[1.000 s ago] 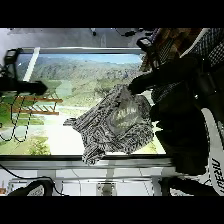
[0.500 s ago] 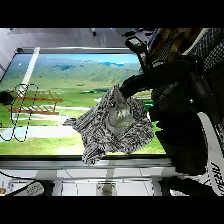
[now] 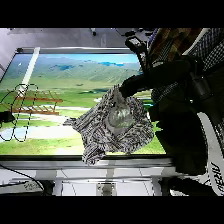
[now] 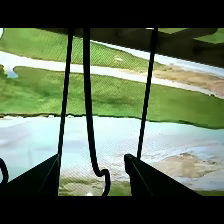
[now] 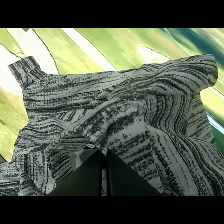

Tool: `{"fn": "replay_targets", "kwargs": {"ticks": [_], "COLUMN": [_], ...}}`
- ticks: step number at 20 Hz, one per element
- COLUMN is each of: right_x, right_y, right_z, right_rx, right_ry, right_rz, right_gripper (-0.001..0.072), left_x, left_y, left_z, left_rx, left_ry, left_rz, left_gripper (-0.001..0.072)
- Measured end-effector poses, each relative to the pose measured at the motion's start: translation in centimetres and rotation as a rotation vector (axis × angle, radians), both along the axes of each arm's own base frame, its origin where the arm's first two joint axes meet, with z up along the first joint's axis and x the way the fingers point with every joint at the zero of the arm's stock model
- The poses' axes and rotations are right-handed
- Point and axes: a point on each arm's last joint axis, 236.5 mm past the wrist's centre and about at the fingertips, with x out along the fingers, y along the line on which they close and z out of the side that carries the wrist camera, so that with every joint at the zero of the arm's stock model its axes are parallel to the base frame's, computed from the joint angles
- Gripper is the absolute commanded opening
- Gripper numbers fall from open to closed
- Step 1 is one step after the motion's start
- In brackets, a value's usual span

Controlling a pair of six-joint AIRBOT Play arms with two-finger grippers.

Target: Fold the clothes and pants, and hang the long-sleeved shirts on hangers.

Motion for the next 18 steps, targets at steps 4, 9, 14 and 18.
{"fn": "replay_targets", "kwargs": {"ticks": [4, 9, 14, 18], "right_x": [0.0, 0.1, 1.0, 1.9], "right_y": [0.0, 0.0, 0.1, 0.1], "right_z": [0.0, 0.1, 0.1, 0.3], "right_rx": [0.001, 0.006, 0.017, 0.025], "right_ry": [0.002, -0.001, -0.017, -0.045], "right_rz": [-0.003, -0.008, -0.03, -0.049], "right_gripper": [0.0057, 0.0057, 0.0058, 0.0057], "left_x": [0.5, 0.6, -0.6, -2.1], "left_y": [-0.9, -1.8, -3.0, -6.6], "left_z": [-1.9, -0.8, 5.8, 13.4], "left_rx": [-0.05, -0.058, -0.005, 0.025], "left_ry": [0.001, -0.017, -0.097, -0.221], "left_rz": [-0.022, -0.047, -0.054, -0.073], "left_gripper": [0.0029, 0.0025, 0.0025, 0.0025]}}
